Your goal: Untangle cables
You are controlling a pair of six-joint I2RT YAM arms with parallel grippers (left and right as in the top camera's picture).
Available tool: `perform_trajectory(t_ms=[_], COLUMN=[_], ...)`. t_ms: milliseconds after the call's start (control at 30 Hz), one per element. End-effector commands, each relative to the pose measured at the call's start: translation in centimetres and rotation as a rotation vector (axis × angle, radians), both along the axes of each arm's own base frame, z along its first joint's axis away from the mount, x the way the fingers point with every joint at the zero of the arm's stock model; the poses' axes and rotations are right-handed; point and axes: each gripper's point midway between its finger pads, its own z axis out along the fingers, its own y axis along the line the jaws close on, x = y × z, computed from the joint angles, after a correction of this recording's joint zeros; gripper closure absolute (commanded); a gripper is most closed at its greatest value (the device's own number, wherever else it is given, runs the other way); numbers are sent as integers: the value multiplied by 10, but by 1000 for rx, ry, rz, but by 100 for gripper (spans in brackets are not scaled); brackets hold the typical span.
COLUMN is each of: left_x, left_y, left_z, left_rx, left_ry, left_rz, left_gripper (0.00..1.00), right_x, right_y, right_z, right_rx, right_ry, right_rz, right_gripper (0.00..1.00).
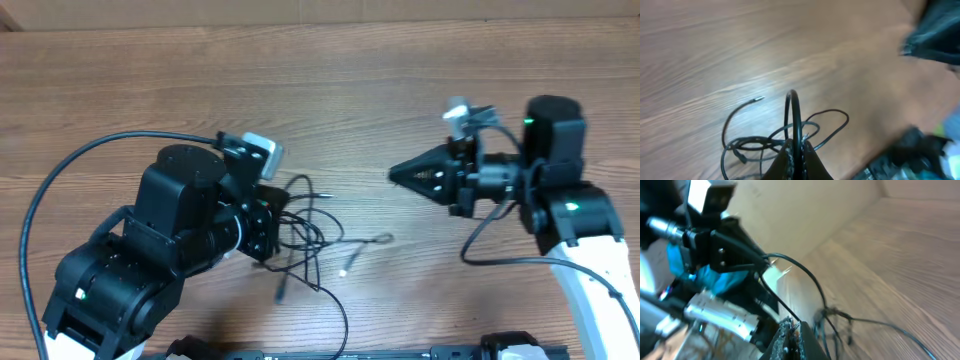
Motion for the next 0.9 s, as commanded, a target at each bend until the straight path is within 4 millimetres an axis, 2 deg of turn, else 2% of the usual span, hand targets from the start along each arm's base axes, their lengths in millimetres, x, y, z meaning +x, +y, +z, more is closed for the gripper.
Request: perform_trajectory(t_ms=[0, 100, 167, 233, 333, 433, 500, 600, 733, 867], left_x=[5, -5, -17, -23, -24, -24, -24, -24, -24, -24], left_y=[9, -12, -29, -35, -35, -35, -35, -35, -35, -35], left_z=[13, 23, 31, 34, 33, 33, 33, 33, 33, 33], left_rx=[-42, -103, -137, -148, -147, -148, -148, -148, -147, -146], left_ry=[-29, -47, -77, -93, -89, -89, -89, -89, -87, -88], left_rz=[97, -51, -197, -267, -267, -267, -267, -267, -266, -266], left_gripper=[95, 96, 96, 96, 96, 96, 96, 96, 96, 96], right_x=[2, 5, 8, 7, -3, -9, -11, -14, -14, -9], right_y=[-10, -8, -4, 3, 22, 41, 51, 62, 68, 65], right_z=[8, -12, -33, -45, -51, -59, -72, -94, -108, -115], right_rx=[-4, -90, -198, -256, -285, -322, -385, -497, -592, -650], right_ry=[7, 10, -7, 3, -6, -32, -35, -33, -27, 0], right_rz=[-46, -92, -125, -127, -69, -22, -15, -26, -80, -158], right_gripper=[93, 82, 75, 67, 62, 66, 71, 73, 73, 79])
